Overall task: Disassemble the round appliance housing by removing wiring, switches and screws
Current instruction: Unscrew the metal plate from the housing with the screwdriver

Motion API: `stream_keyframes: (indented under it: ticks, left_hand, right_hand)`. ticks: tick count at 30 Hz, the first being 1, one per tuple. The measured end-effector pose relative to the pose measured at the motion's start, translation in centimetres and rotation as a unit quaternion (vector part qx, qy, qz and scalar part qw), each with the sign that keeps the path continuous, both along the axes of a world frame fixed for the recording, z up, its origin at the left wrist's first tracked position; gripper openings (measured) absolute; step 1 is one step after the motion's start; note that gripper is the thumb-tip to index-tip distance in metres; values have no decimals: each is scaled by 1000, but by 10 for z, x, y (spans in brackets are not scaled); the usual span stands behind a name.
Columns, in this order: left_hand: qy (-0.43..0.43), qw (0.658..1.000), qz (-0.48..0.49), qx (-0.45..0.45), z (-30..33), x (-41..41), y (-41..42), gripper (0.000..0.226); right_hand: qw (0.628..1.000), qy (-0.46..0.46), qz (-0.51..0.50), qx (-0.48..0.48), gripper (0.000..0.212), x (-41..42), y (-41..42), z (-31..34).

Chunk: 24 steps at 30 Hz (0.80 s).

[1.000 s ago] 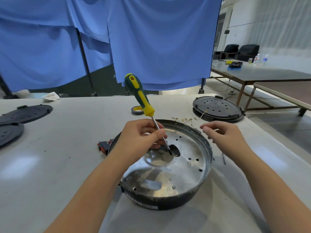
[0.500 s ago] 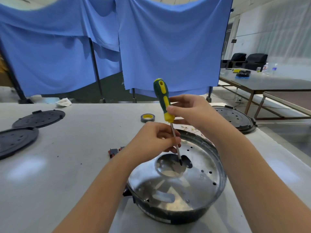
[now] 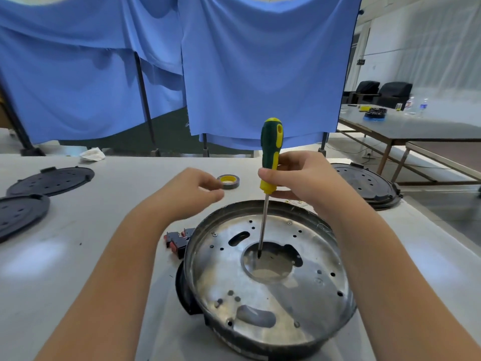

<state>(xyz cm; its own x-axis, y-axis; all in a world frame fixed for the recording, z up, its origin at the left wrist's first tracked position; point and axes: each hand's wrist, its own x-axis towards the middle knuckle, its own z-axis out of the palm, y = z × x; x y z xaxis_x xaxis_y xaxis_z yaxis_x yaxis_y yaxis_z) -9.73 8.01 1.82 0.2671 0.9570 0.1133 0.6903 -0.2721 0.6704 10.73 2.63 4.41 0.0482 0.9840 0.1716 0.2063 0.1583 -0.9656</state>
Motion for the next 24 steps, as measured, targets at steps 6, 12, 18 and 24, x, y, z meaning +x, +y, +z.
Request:
stream_keyframes:
  ticks: [6,12,18,24]
  left_hand:
    - [107,983,-43,-141,-10,-6,1,27]
    - [46,981,-64,-177,-14,2,3,28]
    - [40,980,-77,-176,-13,11,1,25]
    - [45,982,-79,-168,-12,12,-3,29]
  right_hand:
    - [998,11,-39,43,18,3,-2,1]
    - [996,-23,-40,70,20,-2,-5,0]
    - [996,-54,-18,71,23,0,-7,1]
    - [998,-28,7,58,19,-10,-4,-9]
